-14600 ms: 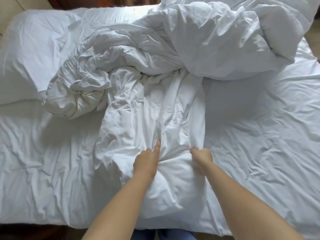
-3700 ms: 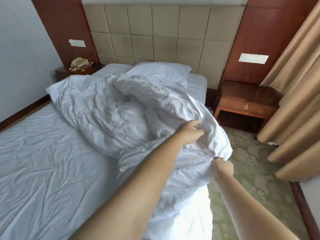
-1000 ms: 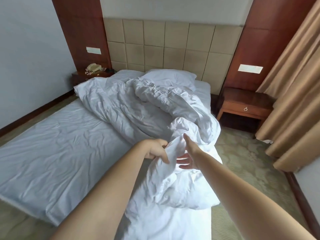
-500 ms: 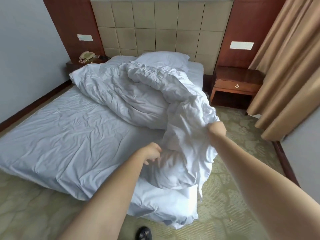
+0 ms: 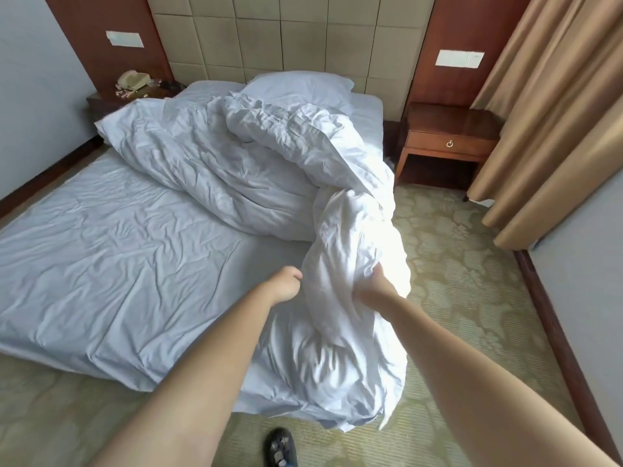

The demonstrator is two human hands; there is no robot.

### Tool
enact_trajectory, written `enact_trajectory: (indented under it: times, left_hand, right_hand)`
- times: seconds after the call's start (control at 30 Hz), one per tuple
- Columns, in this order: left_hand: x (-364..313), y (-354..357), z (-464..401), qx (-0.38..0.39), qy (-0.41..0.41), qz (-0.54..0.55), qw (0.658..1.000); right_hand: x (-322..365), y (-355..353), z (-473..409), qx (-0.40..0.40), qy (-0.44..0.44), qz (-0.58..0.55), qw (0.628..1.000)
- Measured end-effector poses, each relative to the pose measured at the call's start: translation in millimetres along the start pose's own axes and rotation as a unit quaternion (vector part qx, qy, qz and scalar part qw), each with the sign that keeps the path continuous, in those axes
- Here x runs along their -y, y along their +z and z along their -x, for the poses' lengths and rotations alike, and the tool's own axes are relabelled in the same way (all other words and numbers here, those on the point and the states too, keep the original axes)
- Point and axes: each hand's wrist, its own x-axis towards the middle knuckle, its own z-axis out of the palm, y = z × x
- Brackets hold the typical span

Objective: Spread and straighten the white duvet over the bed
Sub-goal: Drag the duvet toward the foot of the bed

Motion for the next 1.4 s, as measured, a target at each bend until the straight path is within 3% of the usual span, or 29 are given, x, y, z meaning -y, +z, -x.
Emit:
enact_trajectory:
  times: [0.07,0.13,0.23,0.3,0.4,0.47,0.5,0.57,0.63,0.7,0.8,0.87,1.13,1.2,1.27,1.33,1.4]
  left_hand:
    - [1.8,-17.7,-14.9,-0.042,0.002,0.072,0.996]
    - [-0.9,-40.0,-25.2,-0.084,-0.006,0.134,0.987]
    - [-0.1,-68.7,-42.8,-0.111,-0.003,0.133,0.985]
    - [2.5,-80.7,-56.4,-0.085,-0.004,0.117,0.99]
    - [4.9,-93.7,-75.0,-0.05,-0.017,0.107,0.993]
    - [5.2,-96.3,-86.0,-0.024,-0.019,0.094,0.995]
    - [5.1,-94.9,-91.6,-0.015,-0.02,0.092,0.995]
    - [0.1,-88.2,-100.0,-0.001,-0.01,0.085,0.996]
    - [-7.5,-79.7,-107.8,0.003,0.01,0.083,0.996]
    - [-14.9,-73.0,-115.8,-0.004,0.029,0.078,0.997]
    - [-19.0,-66.1,-133.8,-0.024,0.031,0.08,0.996]
    - [-19.1,-60.7,-145.5,-0.037,0.025,0.075,0.996]
    - [-39.0,-23.7,-176.5,-0.03,-0.006,0.038,0.999]
    - [-42.6,-15.5,-183.7,-0.032,-0.024,0.042,0.998]
    - [-43.3,-11.7,-189.3,-0.037,-0.044,0.048,0.997]
    - [-41.1,-12.5,-193.1,-0.04,-0.062,0.049,0.996]
    - [-36.0,-17.9,-195.7,-0.045,-0.079,0.049,0.995]
  right_hand:
    - [27.3,11.2,-6.8,0.06,-0.068,-0.102,0.991]
    - [62.4,16.9,0.1,0.138,-0.115,-0.131,0.975]
    - [96.3,20.9,1.8,0.26,-0.114,-0.056,0.957]
    - [90.5,12.8,-19.5,0.264,-0.071,0.042,0.961]
    - [63.1,-6.8,-52.4,0.139,0.03,0.146,0.979]
    - [52.1,-18.8,-55.1,-0.031,0.136,0.204,0.969]
    - [51.3,-21.6,-55.5,-0.12,0.143,0.216,0.958]
    - [60.7,-19.2,-57.3,-0.246,0.039,0.236,0.939]
    - [73.6,-8.2,-64.0,-0.272,-0.156,0.276,0.909]
    - [81.3,2.4,-74.2,-0.219,-0.285,0.328,0.873]
    - [74.7,13.0,-91.4,-0.109,-0.33,0.411,0.842]
    - [62.8,10.5,-104.2,-0.104,-0.29,0.443,0.842]
    - [-17.4,-49.4,-158.7,-0.039,0.007,0.509,0.86]
    - [-15.0,-53.2,-166.1,-0.164,-0.086,0.426,0.886]
    - [2.6,-44.4,-175.6,-0.238,-0.244,0.366,0.866]
    - [22.5,-24.6,-176.6,-0.182,-0.387,0.356,0.831]
    - [41.7,-5.5,-183.5,-0.082,-0.442,0.39,0.804]
